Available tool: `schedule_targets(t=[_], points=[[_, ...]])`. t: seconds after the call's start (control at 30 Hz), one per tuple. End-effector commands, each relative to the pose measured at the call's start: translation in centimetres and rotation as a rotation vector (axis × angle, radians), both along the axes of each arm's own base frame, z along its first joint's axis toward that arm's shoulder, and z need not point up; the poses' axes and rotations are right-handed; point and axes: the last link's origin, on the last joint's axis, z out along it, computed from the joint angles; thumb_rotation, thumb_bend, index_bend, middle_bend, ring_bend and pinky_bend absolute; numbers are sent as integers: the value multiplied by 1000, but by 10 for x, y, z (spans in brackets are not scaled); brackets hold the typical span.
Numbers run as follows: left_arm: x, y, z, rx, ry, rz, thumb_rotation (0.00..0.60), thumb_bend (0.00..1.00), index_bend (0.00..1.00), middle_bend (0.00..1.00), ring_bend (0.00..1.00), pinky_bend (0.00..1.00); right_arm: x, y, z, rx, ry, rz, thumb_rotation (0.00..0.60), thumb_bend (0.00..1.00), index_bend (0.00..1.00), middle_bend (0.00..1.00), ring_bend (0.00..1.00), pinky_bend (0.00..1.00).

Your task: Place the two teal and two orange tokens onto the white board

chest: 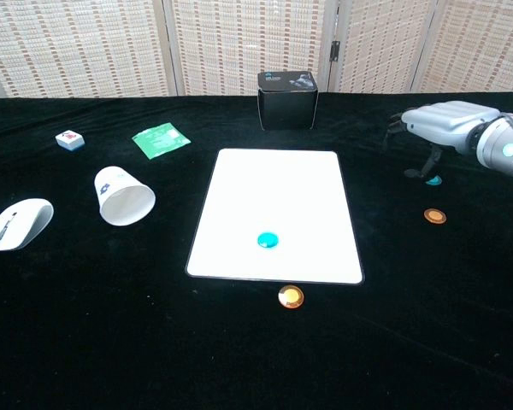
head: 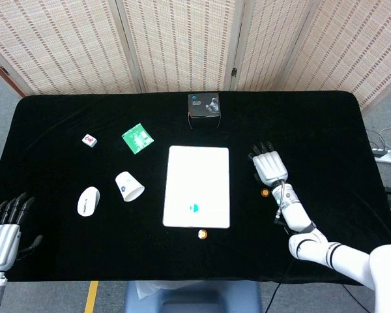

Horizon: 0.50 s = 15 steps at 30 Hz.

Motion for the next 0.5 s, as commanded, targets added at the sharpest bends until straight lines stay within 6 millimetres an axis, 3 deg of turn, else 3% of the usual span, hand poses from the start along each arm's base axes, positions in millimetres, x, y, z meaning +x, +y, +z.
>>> schedule_targets(t=[0.03, 0.5], points=[[0, -1, 1, 2, 1, 5, 600, 328, 56, 0, 30, 0, -19, -6, -1, -15, 4, -64, 600, 442, 333, 137, 0, 0], [-1, 0, -1, -3, 6, 12, 600, 329, 56, 0, 31, 0, -45, -12, -5, -36, 18, -130, 600, 442, 387, 151, 0, 0]])
